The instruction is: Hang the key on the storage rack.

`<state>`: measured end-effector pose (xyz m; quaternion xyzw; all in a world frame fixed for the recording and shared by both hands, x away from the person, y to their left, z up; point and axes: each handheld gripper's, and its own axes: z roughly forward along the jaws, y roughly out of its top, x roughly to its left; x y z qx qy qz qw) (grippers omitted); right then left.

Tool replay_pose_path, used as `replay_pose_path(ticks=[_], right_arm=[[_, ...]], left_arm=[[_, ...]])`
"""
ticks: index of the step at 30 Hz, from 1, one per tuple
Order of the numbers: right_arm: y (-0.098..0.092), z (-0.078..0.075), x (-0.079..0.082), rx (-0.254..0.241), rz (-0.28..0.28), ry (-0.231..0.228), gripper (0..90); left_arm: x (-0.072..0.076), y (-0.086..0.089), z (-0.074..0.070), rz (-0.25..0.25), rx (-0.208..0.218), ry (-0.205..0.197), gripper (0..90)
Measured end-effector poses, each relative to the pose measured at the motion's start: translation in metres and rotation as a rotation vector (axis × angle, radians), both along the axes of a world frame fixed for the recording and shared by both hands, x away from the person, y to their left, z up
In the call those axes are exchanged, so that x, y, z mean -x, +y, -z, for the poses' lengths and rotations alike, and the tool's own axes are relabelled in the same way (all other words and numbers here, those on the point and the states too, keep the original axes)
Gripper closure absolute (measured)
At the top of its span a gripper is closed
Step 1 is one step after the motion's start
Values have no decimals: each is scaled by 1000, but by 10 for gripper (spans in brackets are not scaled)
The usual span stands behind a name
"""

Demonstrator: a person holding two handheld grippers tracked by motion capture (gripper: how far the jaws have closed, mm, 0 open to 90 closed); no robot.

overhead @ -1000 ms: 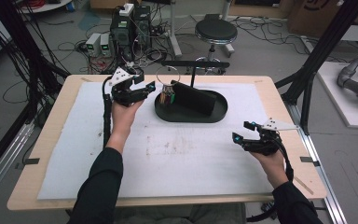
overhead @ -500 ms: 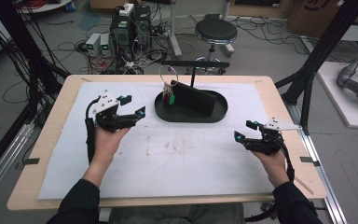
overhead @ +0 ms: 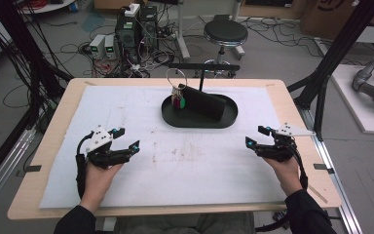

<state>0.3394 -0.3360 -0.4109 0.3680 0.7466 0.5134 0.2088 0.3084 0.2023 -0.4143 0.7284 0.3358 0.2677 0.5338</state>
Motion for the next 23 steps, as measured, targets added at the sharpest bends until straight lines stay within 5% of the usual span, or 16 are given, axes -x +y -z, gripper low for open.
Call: replay_pose_path(ticks=[10,23], right_arm=[[0,1,-1,6,6,-6,233],[-3,2,-2,9,28,-9,231]], left_arm=[[6,3,-4,-6,-48,-56,274],[1,12,-1,-35,-24,-48,274]])
